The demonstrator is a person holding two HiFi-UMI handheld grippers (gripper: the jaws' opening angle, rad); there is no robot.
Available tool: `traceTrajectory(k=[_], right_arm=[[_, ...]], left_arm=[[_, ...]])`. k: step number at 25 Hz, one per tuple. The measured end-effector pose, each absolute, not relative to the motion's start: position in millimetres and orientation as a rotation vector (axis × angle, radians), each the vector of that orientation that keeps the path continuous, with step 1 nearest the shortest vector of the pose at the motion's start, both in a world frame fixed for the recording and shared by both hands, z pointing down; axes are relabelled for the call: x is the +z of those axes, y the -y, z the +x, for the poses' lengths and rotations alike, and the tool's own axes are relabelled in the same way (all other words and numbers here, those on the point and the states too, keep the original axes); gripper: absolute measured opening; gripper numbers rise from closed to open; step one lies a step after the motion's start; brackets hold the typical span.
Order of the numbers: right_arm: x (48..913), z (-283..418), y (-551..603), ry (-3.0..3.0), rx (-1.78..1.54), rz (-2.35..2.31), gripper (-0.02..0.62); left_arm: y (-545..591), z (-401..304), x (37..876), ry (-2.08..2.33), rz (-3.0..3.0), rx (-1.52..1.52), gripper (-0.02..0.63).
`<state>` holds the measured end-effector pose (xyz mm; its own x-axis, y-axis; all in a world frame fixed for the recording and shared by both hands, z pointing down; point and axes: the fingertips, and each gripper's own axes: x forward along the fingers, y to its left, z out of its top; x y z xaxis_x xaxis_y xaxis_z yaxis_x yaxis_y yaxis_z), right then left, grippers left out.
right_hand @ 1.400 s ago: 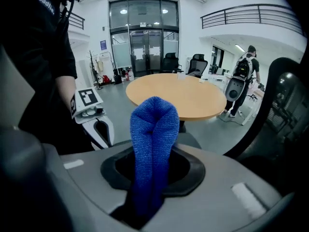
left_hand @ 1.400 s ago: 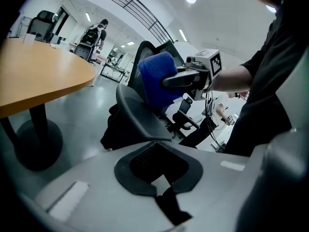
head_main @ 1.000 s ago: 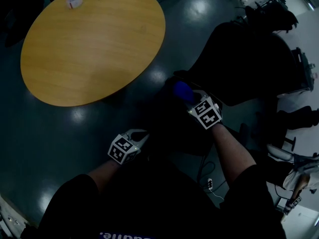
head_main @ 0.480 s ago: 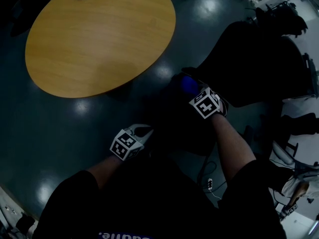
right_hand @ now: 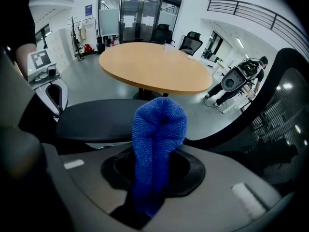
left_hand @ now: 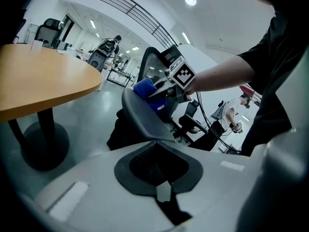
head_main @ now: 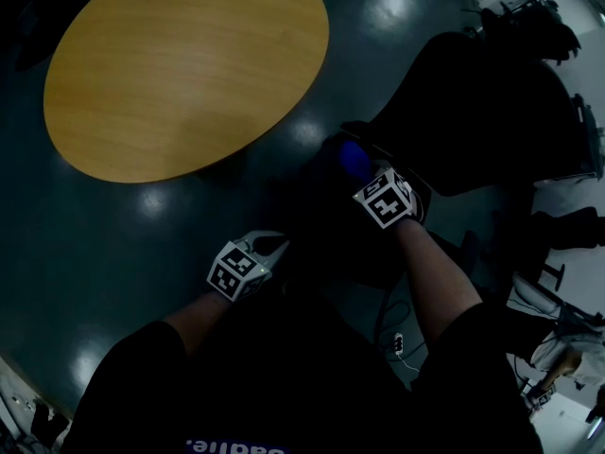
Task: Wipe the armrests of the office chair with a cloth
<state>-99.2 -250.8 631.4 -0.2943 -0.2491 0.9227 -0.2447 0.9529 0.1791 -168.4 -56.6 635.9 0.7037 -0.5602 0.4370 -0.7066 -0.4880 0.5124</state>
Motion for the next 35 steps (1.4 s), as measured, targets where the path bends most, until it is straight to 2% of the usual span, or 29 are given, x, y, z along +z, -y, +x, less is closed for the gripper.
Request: traceTrajectory(k=[35], right_arm=[[624,-112,183,1.95,0.03,0.323,0.11]], left_arm=[[53,-168,636,0.923,2.248,0.284,0.017]])
